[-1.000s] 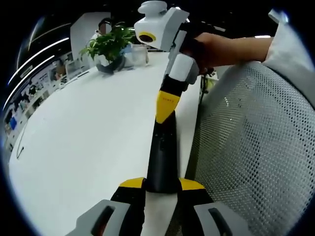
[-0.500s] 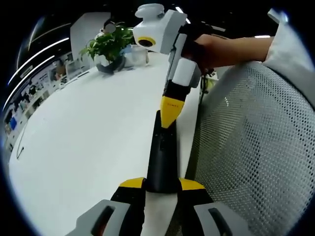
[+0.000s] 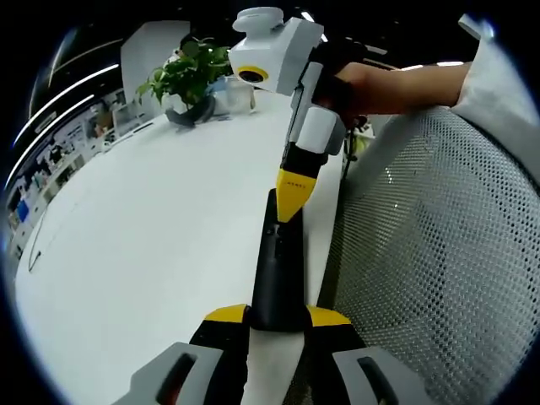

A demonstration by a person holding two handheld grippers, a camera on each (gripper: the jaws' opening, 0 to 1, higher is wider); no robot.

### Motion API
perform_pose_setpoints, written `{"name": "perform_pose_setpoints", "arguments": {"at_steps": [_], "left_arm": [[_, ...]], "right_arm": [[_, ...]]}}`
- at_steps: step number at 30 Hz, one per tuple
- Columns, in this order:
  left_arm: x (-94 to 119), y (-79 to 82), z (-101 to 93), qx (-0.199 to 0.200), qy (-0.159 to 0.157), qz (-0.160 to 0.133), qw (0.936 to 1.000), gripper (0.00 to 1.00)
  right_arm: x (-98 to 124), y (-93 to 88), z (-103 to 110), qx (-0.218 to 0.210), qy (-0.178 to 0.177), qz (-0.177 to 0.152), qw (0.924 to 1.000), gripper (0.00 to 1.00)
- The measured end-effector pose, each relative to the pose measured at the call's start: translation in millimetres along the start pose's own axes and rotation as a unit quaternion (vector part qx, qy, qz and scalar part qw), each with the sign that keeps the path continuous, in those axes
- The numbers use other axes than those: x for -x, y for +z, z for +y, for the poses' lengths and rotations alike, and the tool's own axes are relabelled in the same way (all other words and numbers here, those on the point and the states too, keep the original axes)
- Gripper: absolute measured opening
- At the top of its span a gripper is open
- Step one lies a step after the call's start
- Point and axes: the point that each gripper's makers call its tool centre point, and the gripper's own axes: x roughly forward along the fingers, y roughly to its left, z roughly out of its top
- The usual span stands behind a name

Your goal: Press the specified remote control buttons in sequence, fully releasing each button before pressing the next.

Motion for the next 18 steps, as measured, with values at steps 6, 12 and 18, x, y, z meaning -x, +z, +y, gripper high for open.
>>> {"name": "perform_pose_setpoints", "arguments": {"at_steps": [6, 12, 18], "left_arm": [[-0.6, 0.4, 0.2, 0.004, 0.003, 0.002, 1.0, 0.25], [-0.1, 0.5, 0.3, 0.003, 0.003, 0.002, 1.0, 0.25], [0.5, 0.9, -0.2, 0.005, 0.001, 0.002, 1.0, 0.24]], "right_arm": [[0.7, 0.0, 1.8, 0.006, 0.003, -0.003, 1.0, 0.0], [2.5, -0.8, 2.9, -0.005, 0.004, 0.004, 1.0, 0.0], [8.5, -7.0, -4.1, -0.029, -0.009, 0.018, 0.9994, 0.0]]}}
